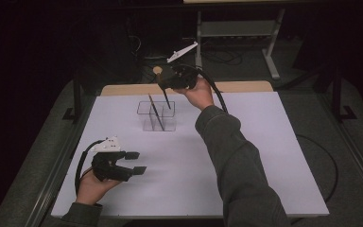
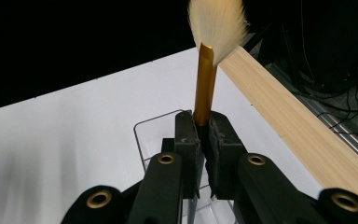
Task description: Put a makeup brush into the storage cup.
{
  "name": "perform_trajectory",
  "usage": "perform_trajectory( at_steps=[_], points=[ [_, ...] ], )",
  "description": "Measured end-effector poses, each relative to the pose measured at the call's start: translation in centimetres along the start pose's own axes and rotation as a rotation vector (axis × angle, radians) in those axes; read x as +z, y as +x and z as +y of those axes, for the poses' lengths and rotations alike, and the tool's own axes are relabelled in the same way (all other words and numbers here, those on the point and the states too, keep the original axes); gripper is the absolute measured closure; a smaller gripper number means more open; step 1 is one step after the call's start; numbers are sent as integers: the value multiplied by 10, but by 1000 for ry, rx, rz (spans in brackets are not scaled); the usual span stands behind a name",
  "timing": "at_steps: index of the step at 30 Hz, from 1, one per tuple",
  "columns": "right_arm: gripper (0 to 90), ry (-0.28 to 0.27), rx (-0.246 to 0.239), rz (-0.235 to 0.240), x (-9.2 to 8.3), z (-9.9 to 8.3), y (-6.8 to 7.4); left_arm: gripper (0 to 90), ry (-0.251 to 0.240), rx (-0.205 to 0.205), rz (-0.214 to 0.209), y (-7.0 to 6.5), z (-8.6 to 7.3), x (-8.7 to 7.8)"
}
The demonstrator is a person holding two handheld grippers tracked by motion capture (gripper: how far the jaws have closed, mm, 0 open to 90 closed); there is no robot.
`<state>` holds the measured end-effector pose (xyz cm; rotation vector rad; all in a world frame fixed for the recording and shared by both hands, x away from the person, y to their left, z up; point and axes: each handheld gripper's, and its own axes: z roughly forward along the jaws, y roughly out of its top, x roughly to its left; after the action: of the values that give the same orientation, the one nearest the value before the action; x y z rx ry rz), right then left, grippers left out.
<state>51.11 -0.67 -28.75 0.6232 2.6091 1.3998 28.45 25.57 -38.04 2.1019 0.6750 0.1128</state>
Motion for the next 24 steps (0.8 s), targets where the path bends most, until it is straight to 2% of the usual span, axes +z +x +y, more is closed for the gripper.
perform_trajectory(
  at_steps=[10, 17, 24],
  points=[
    [829, 1, 1, -1, 3, -3, 3, 351, -3, -7, -1, -1, 0, -1],
    [829, -15, 32, -2, 0, -12, 2, 347, 2, 1, -3, -1, 0, 1],
    [829, -26, 37, -6, 0, -19, 2, 347, 5, 2, -3, -1, 1, 1]
  ],
)
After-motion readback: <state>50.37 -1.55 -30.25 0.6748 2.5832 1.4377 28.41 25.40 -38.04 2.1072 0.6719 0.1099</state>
